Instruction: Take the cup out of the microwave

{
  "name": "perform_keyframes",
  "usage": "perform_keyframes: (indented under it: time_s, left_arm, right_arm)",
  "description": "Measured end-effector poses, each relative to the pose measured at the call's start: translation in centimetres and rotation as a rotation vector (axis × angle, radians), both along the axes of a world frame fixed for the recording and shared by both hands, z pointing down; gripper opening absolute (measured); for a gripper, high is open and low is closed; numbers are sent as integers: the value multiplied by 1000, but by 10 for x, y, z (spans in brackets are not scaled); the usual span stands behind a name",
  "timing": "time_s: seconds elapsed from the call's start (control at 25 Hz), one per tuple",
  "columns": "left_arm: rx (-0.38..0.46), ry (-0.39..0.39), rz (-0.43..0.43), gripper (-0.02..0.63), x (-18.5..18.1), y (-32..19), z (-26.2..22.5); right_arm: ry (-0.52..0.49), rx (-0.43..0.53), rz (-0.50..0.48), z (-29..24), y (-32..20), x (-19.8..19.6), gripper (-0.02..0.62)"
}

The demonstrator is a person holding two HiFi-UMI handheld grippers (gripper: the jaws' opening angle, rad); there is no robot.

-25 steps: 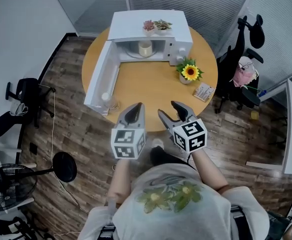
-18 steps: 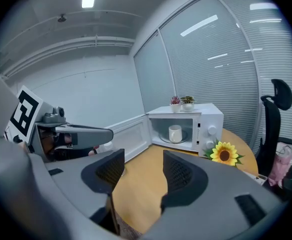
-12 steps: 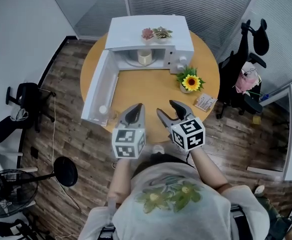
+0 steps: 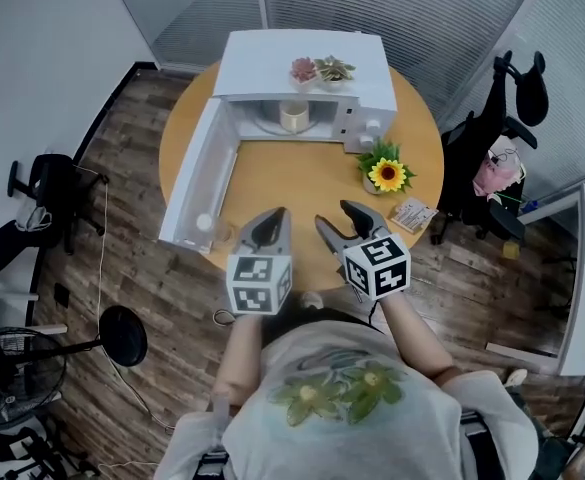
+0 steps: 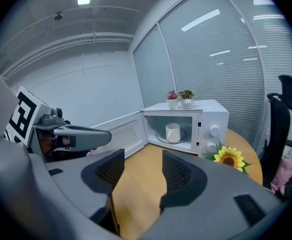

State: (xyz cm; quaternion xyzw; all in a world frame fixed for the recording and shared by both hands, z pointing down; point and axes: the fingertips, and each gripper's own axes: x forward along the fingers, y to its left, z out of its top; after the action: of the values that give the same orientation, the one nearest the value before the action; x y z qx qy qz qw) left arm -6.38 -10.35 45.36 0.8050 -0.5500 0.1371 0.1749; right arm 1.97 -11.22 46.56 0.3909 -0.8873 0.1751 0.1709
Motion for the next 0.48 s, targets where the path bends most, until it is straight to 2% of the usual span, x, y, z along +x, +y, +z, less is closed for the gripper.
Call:
perform_keyframes:
  time_s: [0.48]
  left_arm:
    - [-86,33,-36,3,-21,-42,24]
  right_arm:
    - [5,-40,16,12,-51,-24,247]
